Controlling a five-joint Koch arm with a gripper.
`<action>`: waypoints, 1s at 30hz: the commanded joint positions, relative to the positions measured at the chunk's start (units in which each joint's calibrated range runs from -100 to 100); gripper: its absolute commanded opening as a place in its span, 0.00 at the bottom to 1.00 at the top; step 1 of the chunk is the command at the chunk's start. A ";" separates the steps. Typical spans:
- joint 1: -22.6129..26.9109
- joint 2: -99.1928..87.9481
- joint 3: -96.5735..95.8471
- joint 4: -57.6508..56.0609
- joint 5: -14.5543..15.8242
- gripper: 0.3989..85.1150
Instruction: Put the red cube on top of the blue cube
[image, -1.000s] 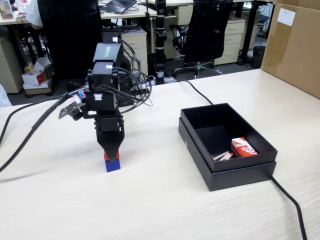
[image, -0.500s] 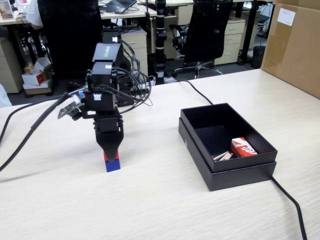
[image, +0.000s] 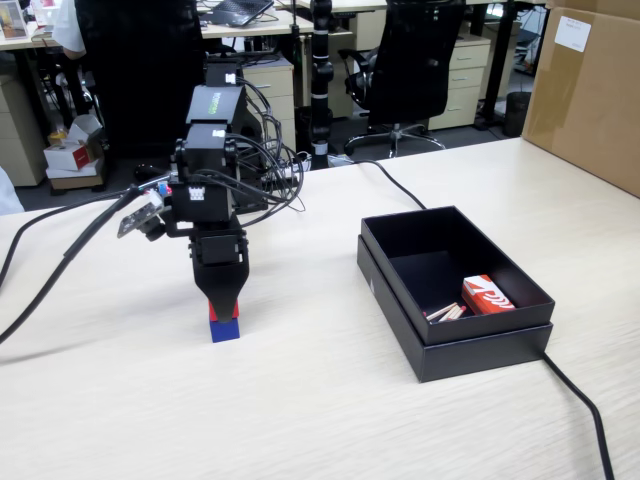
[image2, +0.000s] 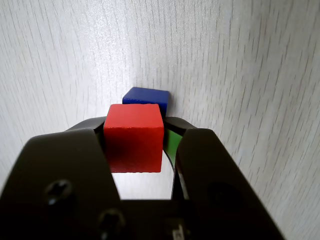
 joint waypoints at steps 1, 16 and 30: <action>0.05 -3.68 1.34 1.89 0.15 0.01; -0.29 -5.98 3.43 -0.62 0.15 0.01; -0.20 -7.93 2.07 -2.00 0.39 0.01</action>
